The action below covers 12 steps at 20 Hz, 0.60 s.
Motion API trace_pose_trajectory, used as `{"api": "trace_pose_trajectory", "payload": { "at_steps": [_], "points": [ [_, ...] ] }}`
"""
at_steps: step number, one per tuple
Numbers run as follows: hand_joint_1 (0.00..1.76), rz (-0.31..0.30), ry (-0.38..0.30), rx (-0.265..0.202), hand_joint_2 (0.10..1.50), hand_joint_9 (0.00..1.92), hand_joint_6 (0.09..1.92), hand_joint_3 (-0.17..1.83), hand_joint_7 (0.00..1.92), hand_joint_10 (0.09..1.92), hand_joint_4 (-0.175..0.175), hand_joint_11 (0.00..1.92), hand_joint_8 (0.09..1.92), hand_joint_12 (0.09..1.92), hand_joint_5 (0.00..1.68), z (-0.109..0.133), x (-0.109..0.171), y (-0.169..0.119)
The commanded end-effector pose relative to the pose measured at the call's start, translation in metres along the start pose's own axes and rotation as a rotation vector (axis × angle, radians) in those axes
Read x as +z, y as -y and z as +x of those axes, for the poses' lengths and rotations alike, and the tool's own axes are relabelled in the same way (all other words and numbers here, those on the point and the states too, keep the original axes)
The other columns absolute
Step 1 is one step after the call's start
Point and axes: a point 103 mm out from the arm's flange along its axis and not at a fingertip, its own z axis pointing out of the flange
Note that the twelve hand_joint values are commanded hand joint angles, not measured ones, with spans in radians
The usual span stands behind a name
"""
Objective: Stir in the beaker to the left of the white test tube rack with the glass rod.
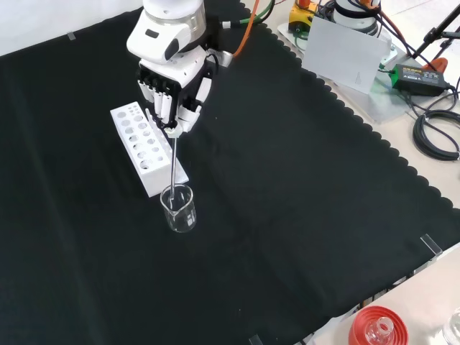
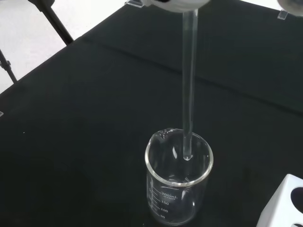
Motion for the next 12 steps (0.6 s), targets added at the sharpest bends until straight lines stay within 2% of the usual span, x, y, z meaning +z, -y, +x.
{"api": "trace_pose_trajectory", "payload": {
  "at_steps": [1, 5, 10, 12],
  "points": [
    [1.31, -0.015, -0.021, 0.008, 1.07, 1.78, 0.56, -0.17, 1.29, 0.41, -0.175, 1.62, 0.58, 0.69, 1.24, -0.004, -0.001, -0.005],
    [1.31, -0.008, -0.016, 0.002, 1.07, 1.78, 0.56, -0.17, 1.29, 0.41, -0.175, 1.63, 0.58, 0.69, 1.24, -0.012, 0.01, 0.006],
    [1.31, -0.002, -0.004, -0.016, 1.07, 1.78, 0.56, -0.17, 1.29, 0.41, -0.175, 1.63, 0.58, 0.69, 1.24, -0.002, 0.024, 0.004],
    [1.31, -0.002, -0.012, -0.009, 1.07, 1.78, 0.56, -0.17, 1.29, 0.41, -0.175, 1.63, 0.58, 0.69, 1.24, 0.0, 0.028, 0.004]
  ]
}}
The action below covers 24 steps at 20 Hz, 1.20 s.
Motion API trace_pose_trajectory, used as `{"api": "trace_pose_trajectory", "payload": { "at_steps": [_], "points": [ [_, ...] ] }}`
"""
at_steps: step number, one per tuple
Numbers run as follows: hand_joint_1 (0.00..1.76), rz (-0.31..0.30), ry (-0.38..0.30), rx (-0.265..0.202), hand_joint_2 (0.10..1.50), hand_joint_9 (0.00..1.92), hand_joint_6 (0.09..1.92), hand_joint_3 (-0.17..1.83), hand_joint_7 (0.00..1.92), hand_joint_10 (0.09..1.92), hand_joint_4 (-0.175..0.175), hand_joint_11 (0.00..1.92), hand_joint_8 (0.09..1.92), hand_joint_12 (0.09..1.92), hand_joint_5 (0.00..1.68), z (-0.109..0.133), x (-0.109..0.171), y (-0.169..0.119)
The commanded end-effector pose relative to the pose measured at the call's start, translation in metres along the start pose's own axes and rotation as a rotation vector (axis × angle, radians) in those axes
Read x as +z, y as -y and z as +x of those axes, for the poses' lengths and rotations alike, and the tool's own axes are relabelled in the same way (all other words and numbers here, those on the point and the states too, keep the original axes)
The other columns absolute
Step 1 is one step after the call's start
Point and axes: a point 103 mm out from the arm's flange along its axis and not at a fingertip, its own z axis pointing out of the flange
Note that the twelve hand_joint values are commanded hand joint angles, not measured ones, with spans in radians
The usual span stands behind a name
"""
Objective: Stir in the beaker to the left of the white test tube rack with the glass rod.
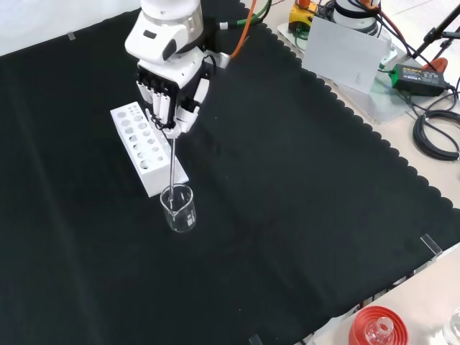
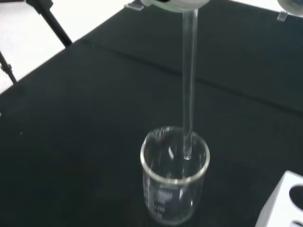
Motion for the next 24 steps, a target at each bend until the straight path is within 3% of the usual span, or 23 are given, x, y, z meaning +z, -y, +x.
{"api": "trace_pose_trajectory", "payload": {
  "at_steps": [1, 9, 12, 14, 18, 24],
  "points": [
    [1.31, 0.008, 0.001, -0.008, 1.07, 1.78, 0.56, -0.17, 1.29, 0.41, -0.175, 1.63, 0.58, 0.69, 1.24, 0.008, 0.02, 0.002],
    [1.31, 0.033, 0.005, -0.039, 1.07, 1.78, 0.56, -0.17, 1.29, 0.41, -0.175, 1.63, 0.58, 0.69, 1.24, 0.026, 0.042, -0.006],
    [1.31, 0.093, 0.043, -0.037, 1.07, 1.78, 0.56, -0.17, 1.29, 0.41, -0.175, 1.63, 0.58, 0.69, 1.24, 0.031, 0.036, -0.024],
    [1.31, 0.086, 0.032, -0.044, 1.07, 1.78, 0.56, -0.17, 1.29, 0.41, -0.175, 1.63, 0.58, 0.69, 1.24, 0.031, 0.036, -0.028],
    [1.31, 0.072, 0.0, -0.047, 1.07, 1.78, 0.56, -0.17, 1.29, 0.4, -0.175, 1.63, 0.58, 0.69, 1.24, 0.026, 0.043, -0.032],
    [1.31, 0.051, -0.016, -0.033, 1.07, 1.78, 0.56, -0.17, 1.29, 0.4, -0.175, 1.62, 0.58, 0.69, 1.24, 0.002, 0.041, -0.028]
  ]
}}
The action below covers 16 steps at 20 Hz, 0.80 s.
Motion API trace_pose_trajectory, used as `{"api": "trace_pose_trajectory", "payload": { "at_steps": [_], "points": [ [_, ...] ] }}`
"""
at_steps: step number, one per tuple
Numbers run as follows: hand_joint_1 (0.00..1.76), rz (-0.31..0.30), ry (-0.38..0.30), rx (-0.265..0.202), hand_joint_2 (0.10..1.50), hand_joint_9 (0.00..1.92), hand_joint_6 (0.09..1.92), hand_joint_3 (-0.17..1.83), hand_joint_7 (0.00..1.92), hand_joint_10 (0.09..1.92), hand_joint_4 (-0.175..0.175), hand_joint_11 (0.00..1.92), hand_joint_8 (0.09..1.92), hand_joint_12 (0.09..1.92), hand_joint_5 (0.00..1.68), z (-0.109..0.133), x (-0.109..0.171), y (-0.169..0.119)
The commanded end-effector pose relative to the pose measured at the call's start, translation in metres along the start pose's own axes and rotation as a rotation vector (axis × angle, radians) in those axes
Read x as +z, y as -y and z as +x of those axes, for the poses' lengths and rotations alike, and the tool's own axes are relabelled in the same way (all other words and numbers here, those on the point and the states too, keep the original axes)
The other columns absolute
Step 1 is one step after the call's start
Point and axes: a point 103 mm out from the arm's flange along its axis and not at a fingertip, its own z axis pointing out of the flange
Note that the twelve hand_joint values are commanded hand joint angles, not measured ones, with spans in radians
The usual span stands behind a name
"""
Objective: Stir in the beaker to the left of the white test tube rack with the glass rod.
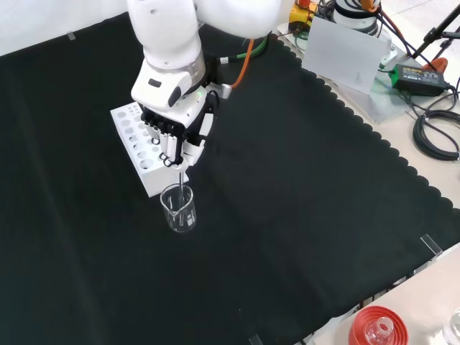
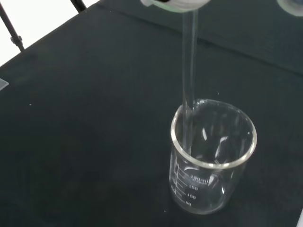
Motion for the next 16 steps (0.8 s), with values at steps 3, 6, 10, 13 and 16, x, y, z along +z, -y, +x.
{"api": "trace_pose_trajectory", "payload": {
  "at_steps": [3, 6, 10, 13, 16],
  "points": [
    [1.31, -0.016, -0.012, 0.021, 1.07, 1.78, 0.56, -0.17, 1.29, 0.4, -0.175, 1.62, 0.58, 0.69, 1.24, -0.029, -0.004, 0.012],
    [1.31, -0.021, -0.016, 0.031, 1.07, 1.78, 0.56, -0.17, 1.29, 0.4, -0.175, 1.62, 0.58, 0.69, 1.24, -0.035, -0.006, 0.017],
    [1.31, -0.056, -0.057, 0.015, 1.07, 1.78, 0.56, -0.17, 1.29, 0.4, -0.175, 1.63, 0.58, 0.69, 1.24, -0.041, -0.006, 0.029],
    [1.31, -0.046, -0.057, 0.029, 1.07, 1.78, 0.56, -0.17, 1.29, 0.4, -0.175, 1.63, 0.58, 0.69, 1.24, -0.041, -0.006, 0.036],
    [1.31, -0.028, -0.031, 0.037, 1.07, 1.78, 0.56, -0.17, 1.29, 0.4, -0.175, 1.63, 0.58, 0.69, 1.24, -0.036, -0.007, 0.04]
  ]
}}
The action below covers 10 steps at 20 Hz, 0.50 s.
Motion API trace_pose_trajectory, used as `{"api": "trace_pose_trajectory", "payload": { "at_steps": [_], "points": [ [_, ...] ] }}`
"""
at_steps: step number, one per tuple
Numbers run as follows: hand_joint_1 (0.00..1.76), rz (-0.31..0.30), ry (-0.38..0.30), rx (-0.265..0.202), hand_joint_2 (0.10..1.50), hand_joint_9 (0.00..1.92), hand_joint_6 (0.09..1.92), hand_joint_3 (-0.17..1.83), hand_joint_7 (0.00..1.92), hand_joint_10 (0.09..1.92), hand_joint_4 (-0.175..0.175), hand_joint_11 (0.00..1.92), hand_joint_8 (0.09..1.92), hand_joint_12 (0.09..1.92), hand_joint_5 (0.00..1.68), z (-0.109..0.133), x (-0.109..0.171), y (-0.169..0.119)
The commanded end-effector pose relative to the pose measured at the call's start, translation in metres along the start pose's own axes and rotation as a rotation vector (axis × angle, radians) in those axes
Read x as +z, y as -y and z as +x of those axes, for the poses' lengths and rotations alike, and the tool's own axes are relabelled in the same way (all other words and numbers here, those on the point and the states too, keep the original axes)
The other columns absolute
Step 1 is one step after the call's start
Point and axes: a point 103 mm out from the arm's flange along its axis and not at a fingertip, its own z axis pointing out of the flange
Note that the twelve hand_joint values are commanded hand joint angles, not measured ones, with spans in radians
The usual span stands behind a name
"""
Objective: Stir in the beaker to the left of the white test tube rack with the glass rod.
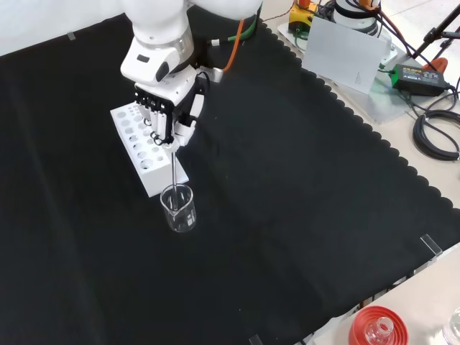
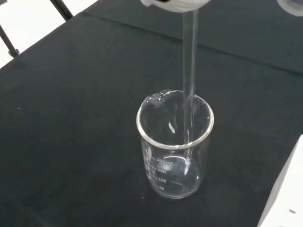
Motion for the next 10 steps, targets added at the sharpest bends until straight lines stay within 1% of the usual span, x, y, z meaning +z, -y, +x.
{"api": "trace_pose_trajectory", "payload": {
  "at_steps": [1, 4, 5, 6, 10],
  "points": [
    [1.31, 0.013, 0.03, 0.015, 1.07, 1.78, 0.56, -0.17, 1.29, 0.4, -0.175, 1.63, 0.58, 0.69, 1.24, 0.002, -0.006, 0.009],
    [1.31, 0.027, 0.047, 0.007, 1.07, 1.78, 0.56, -0.17, 1.29, 0.4, -0.175, 1.63, 0.58, 0.69, 1.24, 0.012, -0.006, 0.011],
    [1.31, 0.041, 0.06, 0.001, 1.07, 1.78, 0.56, -0.17, 1.29, 0.4, -0.175, 1.63, 0.58, 0.69, 1.24, 0.024, 0.0, -0.002],
    [1.31, 0.038, 0.06, -0.004, 1.07, 1.78, 0.56, -0.17, 1.29, 0.4, -0.175, 1.63, 0.58, 0.69, 1.24, 0.028, 0.003, -0.004],
    [1.31, 0.026, 0.057, -0.016, 1.07, 1.78, 0.56, -0.17, 1.29, 0.4, -0.175, 1.63, 0.58, 0.69, 1.24, 0.036, 0.001, 0.002]
  ]
}}
